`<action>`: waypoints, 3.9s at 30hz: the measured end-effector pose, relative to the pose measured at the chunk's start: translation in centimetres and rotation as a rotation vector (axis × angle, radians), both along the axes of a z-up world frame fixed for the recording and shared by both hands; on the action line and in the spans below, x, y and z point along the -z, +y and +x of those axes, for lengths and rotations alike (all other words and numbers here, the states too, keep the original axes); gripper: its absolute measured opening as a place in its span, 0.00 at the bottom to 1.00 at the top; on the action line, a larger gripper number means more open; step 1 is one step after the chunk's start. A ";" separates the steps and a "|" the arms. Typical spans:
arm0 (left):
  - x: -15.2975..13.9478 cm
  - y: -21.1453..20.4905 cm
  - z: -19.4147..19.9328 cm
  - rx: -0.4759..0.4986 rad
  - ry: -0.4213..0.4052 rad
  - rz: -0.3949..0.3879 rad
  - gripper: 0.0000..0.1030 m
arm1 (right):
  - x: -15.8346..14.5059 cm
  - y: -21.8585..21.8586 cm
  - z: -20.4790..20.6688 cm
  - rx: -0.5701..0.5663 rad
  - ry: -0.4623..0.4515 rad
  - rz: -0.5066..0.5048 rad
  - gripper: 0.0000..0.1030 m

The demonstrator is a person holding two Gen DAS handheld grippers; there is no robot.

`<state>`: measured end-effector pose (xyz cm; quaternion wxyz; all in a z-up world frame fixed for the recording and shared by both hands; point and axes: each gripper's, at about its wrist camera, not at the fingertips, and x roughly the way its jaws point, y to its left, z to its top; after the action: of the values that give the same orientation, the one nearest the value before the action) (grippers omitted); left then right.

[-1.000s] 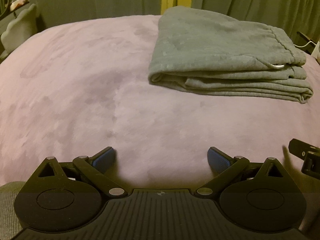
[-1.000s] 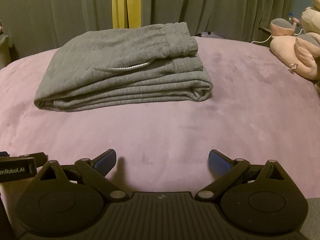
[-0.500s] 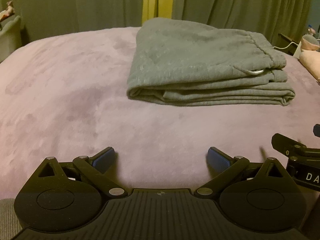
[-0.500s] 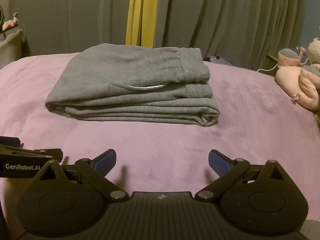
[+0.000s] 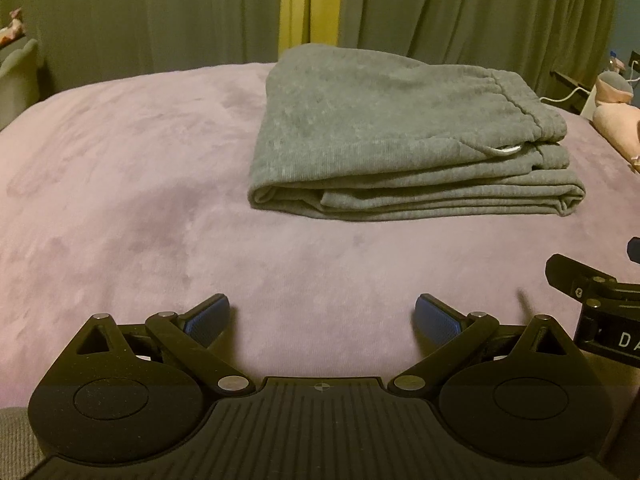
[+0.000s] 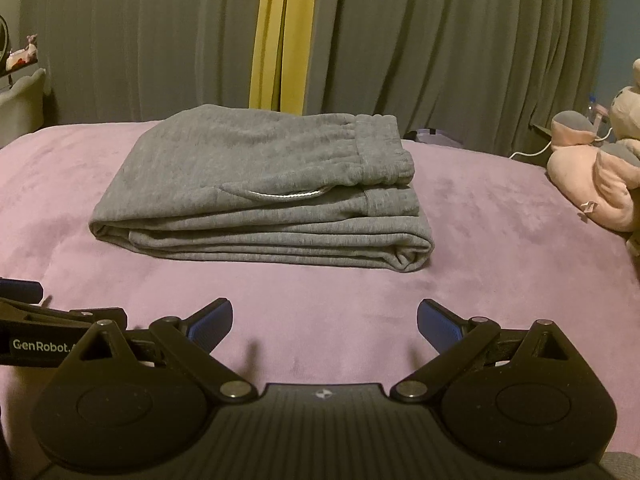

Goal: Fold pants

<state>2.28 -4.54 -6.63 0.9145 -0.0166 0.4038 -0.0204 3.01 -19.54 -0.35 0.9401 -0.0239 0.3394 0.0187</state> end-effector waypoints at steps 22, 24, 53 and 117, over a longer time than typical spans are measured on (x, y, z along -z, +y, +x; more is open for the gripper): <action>0.0 0.0 0.0 0.006 -0.001 -0.001 0.99 | -0.1 -0.1 -0.1 0.006 -0.005 0.006 0.96; 0.0 0.0 0.0 0.008 -0.002 -0.001 0.99 | -0.1 -0.1 -0.1 0.007 -0.004 0.004 0.96; 0.1 -0.3 -0.1 0.030 -0.012 0.008 0.99 | 0.0 0.0 -0.2 0.007 -0.004 -0.004 0.96; 0.1 -0.3 -0.1 0.034 -0.016 0.006 0.99 | 0.1 0.3 -0.3 0.005 -0.002 -0.024 0.96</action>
<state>2.14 -4.84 -6.68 0.9173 -0.0066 0.3966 -0.0347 2.74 -19.28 -0.43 0.9401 -0.0344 0.3389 0.0124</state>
